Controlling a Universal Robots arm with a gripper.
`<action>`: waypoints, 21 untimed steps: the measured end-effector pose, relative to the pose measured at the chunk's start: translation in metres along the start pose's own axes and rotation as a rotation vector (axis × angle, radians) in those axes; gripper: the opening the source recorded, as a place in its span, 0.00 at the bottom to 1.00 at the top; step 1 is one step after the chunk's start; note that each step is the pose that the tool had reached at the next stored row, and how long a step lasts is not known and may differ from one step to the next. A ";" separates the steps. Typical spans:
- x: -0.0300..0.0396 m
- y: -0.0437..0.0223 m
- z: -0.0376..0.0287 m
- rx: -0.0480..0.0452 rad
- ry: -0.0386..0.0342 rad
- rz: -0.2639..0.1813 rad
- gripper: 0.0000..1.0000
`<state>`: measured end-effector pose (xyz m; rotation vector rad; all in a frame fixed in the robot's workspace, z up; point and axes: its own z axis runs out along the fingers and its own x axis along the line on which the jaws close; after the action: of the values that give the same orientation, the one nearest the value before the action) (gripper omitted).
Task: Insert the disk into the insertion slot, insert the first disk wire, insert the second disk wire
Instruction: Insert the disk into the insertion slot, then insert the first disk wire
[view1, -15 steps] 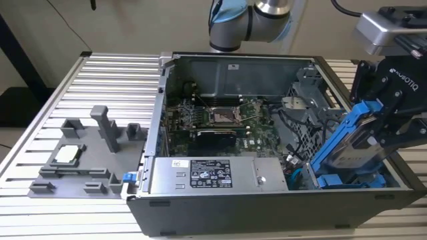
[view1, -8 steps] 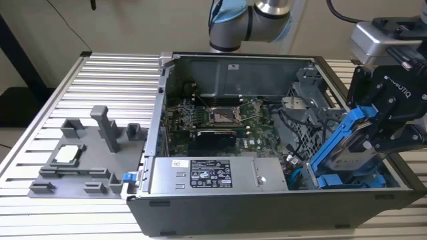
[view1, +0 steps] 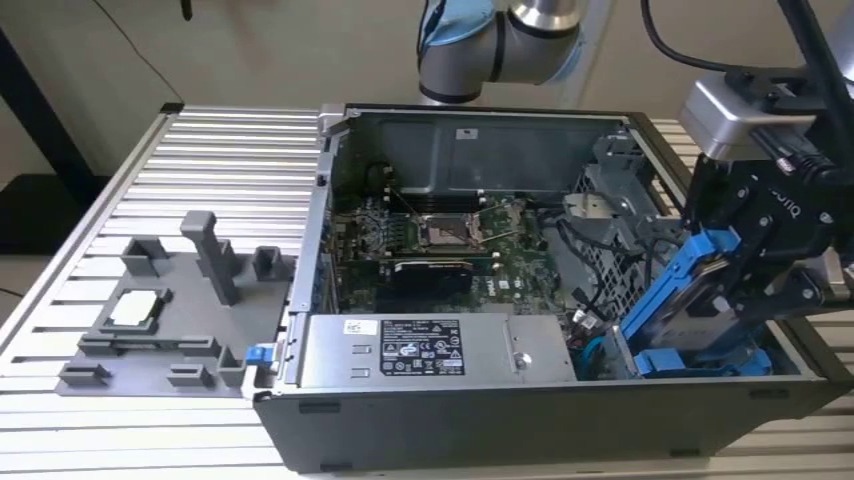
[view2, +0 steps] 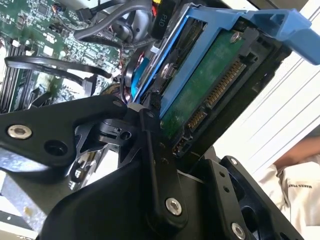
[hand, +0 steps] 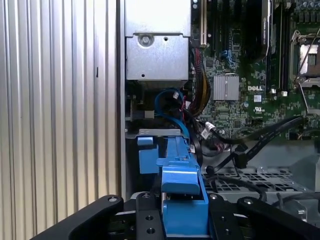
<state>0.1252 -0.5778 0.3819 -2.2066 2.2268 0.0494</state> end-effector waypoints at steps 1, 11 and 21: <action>0.0000 0.0000 0.0019 0.0000 -0.0001 0.000 0.33; 0.0002 -0.0001 0.0069 -0.0031 -0.0001 -0.001 0.33; 0.0002 -0.0001 0.0069 -0.0031 -0.0003 -0.002 0.47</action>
<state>0.1252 -0.5778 0.3750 -2.2098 2.2262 0.0532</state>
